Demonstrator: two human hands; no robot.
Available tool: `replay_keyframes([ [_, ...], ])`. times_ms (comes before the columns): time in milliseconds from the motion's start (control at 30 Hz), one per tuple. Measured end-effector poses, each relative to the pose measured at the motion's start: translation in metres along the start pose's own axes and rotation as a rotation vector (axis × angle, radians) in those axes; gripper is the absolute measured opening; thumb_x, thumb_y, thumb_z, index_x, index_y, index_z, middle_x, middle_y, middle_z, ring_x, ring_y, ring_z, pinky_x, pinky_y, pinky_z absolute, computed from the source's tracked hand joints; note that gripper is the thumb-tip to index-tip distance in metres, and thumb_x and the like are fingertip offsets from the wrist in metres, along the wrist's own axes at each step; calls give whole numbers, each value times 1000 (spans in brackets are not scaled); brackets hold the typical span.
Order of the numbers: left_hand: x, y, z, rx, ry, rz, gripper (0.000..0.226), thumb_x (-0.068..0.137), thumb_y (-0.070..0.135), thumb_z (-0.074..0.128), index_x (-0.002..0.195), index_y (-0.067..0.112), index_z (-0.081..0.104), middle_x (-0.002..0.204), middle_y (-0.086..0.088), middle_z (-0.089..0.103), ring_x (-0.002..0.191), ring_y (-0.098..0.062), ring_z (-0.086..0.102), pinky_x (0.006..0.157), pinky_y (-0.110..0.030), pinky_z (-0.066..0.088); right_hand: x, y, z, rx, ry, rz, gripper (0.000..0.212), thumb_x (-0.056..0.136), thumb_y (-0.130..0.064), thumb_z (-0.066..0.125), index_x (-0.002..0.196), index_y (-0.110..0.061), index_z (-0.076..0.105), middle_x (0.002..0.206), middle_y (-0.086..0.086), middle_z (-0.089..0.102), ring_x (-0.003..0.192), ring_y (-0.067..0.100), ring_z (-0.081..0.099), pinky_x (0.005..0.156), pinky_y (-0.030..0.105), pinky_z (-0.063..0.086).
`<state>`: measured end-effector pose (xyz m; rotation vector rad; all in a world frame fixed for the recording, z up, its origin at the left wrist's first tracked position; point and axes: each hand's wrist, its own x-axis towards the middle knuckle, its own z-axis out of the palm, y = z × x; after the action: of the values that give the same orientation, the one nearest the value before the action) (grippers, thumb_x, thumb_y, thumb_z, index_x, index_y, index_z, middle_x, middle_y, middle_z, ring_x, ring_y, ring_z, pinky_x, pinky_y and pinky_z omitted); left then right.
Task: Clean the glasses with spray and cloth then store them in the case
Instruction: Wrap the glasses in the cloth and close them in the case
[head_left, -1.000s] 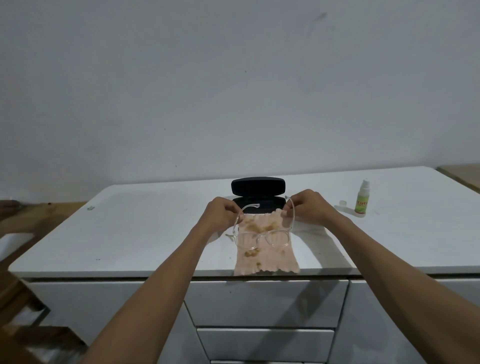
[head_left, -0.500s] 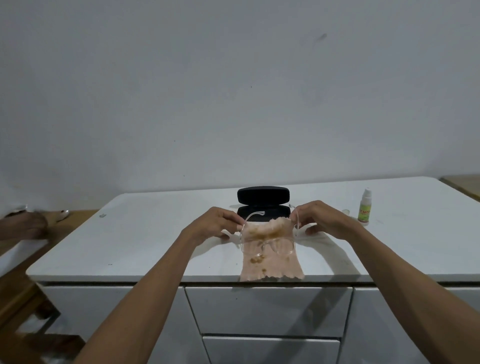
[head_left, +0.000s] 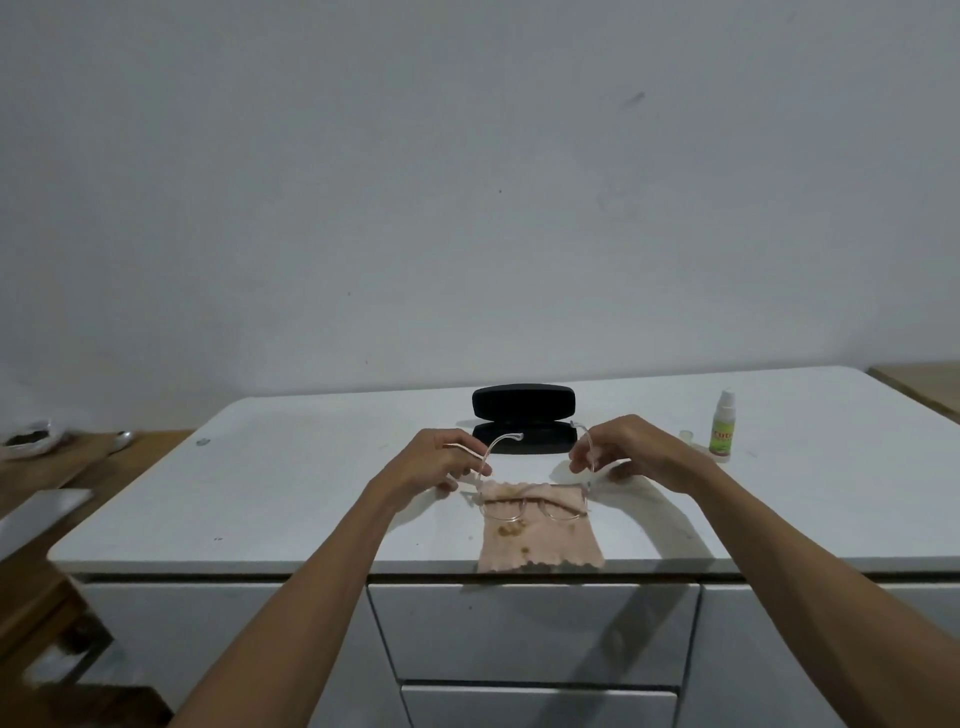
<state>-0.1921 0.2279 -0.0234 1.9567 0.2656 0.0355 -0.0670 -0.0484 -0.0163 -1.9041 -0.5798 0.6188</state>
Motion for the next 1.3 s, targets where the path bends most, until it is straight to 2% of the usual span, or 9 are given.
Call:
replay_keyframes([
  [233, -20, -10, 13, 194, 349, 117, 10, 78, 4, 62, 86, 11, 61, 71, -1, 55, 64, -17, 49, 62, -31, 43, -12, 10, 7, -229, 352, 2, 17, 89, -17, 62, 83, -6, 74, 77, 9, 74, 60, 18, 56, 51, 23, 40],
  [400, -42, -6, 27, 442, 187, 299, 9, 75, 17, 75, 70, 17, 68, 55, 8, 49, 52, -6, 40, 58, -24, 38, -33, -4, 13, -516, 135, 203, 17, 77, -14, 62, 61, -10, 67, 56, 2, 64, 46, 19, 48, 45, 18, 35],
  [500, -45, -5, 38, 553, 192, 334, 6, 83, 30, 75, 81, 25, 78, 54, 11, 49, 50, -3, 44, 58, -23, 36, -42, -10, 22, -527, -6, 186, 14, 80, -15, 68, 72, -5, 74, 62, 3, 66, 45, 15, 45, 43, 20, 32],
  [600, -43, -2, 48, 577, 270, 343, 14, 89, 32, 70, 97, 26, 80, 53, 13, 48, 52, -3, 46, 61, -24, 36, -44, -10, 31, -418, 45, 35, 14, 87, -22, 75, 84, -9, 79, 59, -1, 67, 43, 11, 42, 42, 20, 31],
  [767, -39, -4, 58, 692, 372, 302, 32, 91, 45, 67, 119, 30, 74, 90, 3, 74, 87, -14, 62, 71, -27, 44, -39, -7, 54, -520, 263, -150, 11, 90, -25, 75, 101, -24, 77, 51, -10, 64, 55, 6, 66, 65, 25, 53],
  [933, -36, -8, 61, 766, 394, 251, 31, 97, 42, 60, 115, 24, 77, 114, 1, 75, 105, -19, 66, 83, -33, 54, -41, -6, 68, -618, 318, -104, 24, 91, -35, 72, 109, -21, 78, 59, -6, 62, 61, 14, 64, 77, 32, 57],
  [1033, -37, -9, 61, 763, 402, 253, 24, 96, 35, 61, 111, 26, 78, 106, -1, 76, 103, -20, 65, 79, -32, 52, -43, -7, 72, -688, 337, -129, 23, 88, -39, 72, 102, -23, 82, 74, -2, 71, 82, 21, 71, 77, 33, 57],
  [1167, -38, -9, 61, 716, 391, 259, 15, 91, 34, 69, 99, 28, 79, 82, 3, 70, 79, -16, 61, 65, -28, 45, -40, -4, 71, -649, 314, -159, 13, 85, -34, 79, 90, -22, 81, 57, -13, 59, 73, 19, 71, 74, 32, 58],
  [1300, -43, -8, 61, 606, 301, 269, 6, 81, 29, 72, 82, 26, 77, 56, 9, 53, 58, -10, 50, 57, -26, 39, -37, -2, 68, -633, 247, -166, 8, 85, -24, 75, 88, -22, 81, 70, -12, 68, 70, 12, 69, 68, 27, 54],
])
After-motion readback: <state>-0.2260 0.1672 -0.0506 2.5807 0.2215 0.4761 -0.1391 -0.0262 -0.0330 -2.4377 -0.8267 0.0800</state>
